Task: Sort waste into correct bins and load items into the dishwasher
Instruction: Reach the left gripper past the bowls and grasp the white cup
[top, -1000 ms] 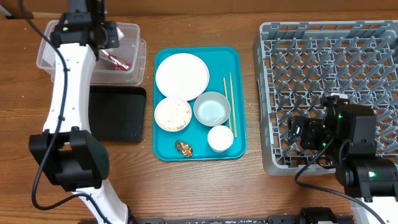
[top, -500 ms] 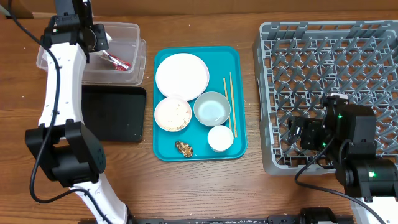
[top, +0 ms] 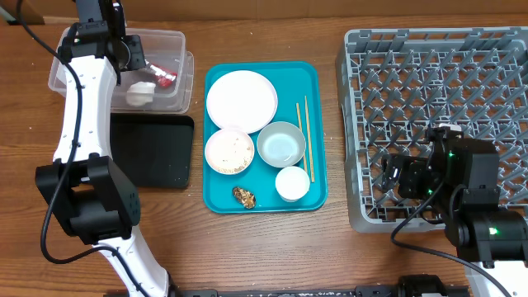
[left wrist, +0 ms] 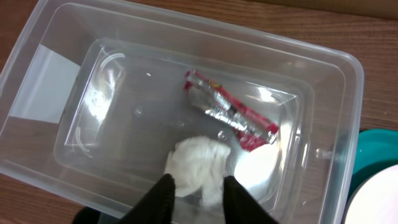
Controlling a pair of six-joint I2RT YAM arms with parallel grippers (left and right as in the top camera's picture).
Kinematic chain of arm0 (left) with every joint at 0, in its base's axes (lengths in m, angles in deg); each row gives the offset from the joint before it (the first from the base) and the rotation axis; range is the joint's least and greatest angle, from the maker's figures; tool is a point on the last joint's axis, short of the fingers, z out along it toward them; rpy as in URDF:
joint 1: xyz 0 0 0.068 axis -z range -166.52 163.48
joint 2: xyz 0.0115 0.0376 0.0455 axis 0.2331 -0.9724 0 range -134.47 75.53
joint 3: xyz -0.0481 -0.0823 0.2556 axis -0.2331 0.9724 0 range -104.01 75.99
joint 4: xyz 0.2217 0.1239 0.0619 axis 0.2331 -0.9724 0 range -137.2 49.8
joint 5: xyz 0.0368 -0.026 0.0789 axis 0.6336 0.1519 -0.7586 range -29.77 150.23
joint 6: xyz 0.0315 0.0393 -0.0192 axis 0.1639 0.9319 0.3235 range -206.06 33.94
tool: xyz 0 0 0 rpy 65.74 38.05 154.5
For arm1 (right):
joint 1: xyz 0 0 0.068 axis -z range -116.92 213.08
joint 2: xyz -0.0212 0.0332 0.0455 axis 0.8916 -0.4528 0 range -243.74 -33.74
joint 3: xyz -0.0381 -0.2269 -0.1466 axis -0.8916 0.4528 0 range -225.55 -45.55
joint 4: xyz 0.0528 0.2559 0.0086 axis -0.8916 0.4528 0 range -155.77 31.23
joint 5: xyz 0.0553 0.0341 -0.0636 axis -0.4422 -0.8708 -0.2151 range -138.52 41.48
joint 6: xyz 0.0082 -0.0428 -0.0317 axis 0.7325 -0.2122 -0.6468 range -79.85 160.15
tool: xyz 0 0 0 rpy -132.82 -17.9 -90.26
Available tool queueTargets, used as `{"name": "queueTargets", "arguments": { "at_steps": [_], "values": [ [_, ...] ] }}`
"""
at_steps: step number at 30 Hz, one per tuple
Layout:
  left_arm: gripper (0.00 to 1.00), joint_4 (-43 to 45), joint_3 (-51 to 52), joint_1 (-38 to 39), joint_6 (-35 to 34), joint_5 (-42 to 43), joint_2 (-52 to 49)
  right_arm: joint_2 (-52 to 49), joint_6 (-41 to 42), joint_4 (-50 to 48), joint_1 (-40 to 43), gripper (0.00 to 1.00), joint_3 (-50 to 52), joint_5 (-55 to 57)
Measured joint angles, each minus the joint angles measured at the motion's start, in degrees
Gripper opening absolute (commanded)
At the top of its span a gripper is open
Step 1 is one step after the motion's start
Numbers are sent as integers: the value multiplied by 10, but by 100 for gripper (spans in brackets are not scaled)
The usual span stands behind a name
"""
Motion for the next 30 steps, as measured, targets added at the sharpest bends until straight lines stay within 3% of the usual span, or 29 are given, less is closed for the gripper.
{"name": "queueTargets", "arguments": {
  "at_steps": [4,15,23,30],
  "values": [
    [60,0,0,0,-6,1,0,0,0,0,0,100,0,0],
    [59,-35,0,10,-5,84,0,0,0,1,0,100,0,0],
    [65,-132,0,89,19,121,0,0,0,1,0,100,0,0],
    [53,-253,0,178,34,169,0,0,0,10,0,100,0,0]
  ]
}}
